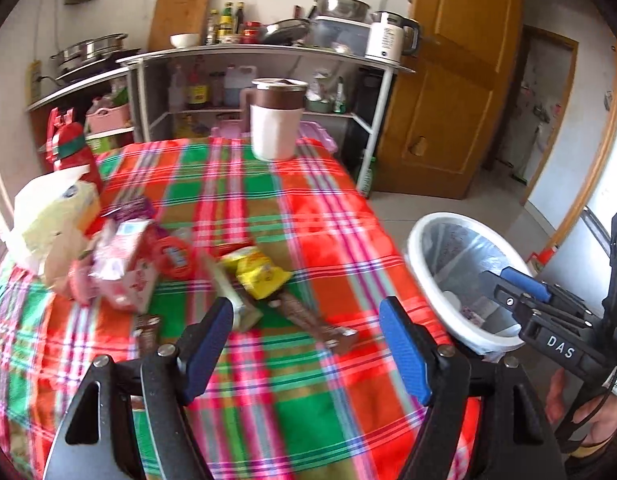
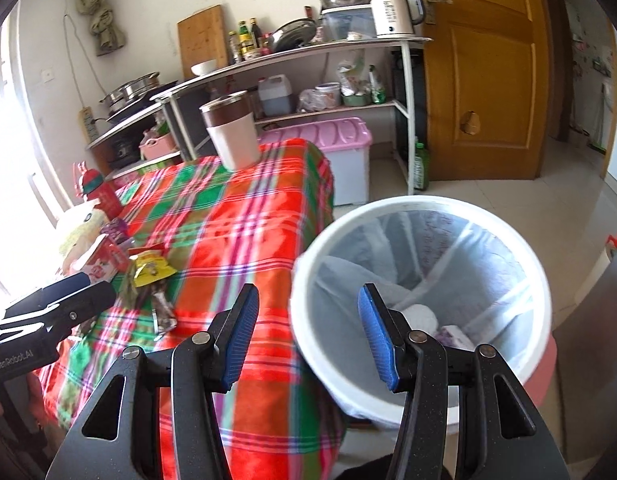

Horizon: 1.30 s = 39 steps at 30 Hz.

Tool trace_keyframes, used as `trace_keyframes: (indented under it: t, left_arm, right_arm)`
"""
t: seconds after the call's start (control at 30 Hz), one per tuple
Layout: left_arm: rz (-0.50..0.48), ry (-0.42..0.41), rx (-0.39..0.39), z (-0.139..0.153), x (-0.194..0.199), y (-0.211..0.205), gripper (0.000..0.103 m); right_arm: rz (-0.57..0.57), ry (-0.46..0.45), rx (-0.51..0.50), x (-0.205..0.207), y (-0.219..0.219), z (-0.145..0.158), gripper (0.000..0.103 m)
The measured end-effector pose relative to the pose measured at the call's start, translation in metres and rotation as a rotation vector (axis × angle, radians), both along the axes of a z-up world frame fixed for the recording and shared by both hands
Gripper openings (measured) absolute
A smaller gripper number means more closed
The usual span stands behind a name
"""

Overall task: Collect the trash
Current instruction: 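Return the right gripper to the table and grasp the brown chocolate wrapper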

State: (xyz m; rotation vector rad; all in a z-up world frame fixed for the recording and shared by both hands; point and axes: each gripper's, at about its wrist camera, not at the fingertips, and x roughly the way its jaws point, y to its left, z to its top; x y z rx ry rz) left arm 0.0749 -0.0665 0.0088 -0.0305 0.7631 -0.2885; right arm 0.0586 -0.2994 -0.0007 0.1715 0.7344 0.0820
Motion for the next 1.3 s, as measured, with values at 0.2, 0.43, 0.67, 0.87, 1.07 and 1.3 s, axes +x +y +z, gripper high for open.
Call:
trace_keyframes:
  t: [0.2, 0.43, 0.67, 0.87, 1.07, 1.3]
  left_arm:
    - [0.099, 0.000, 0.000, -0.006, -0.004, 0.047, 0.078]
    - [0.180, 0.062, -0.003, -0.025, -0.004, 0.094, 0.078]
    - [0.198, 0.126, -0.034, -0.045, 0.003, 0.118, 0.078]
    - [0.190, 0.138, -0.035, -0.054, 0.009, 0.120, 0.077]
    - [0.160, 0.161, -0.026, -0.061, 0.024, 0.112, 0.068]
    - [0.157, 0.175, -0.022, -0.067, 0.030, 0.106, 0.058]
  right_arm:
    - [0.077, 0.014, 0.004, 0.008, 0.036, -0.007, 0.053]
    - [0.184, 0.038, -0.028, 0.022, 0.081, -0.018, 0.053]
    - [0.246, 0.078, -0.051, 0.037, 0.108, -0.032, 0.053]
    - [0.276, 0.104, -0.089, 0.047, 0.123, -0.040, 0.053]
    - [0.292, 0.123, -0.093, 0.056, 0.130, -0.046, 0.053]
    - [0.315, 0.149, -0.113, 0.062, 0.138, -0.053, 0.049]
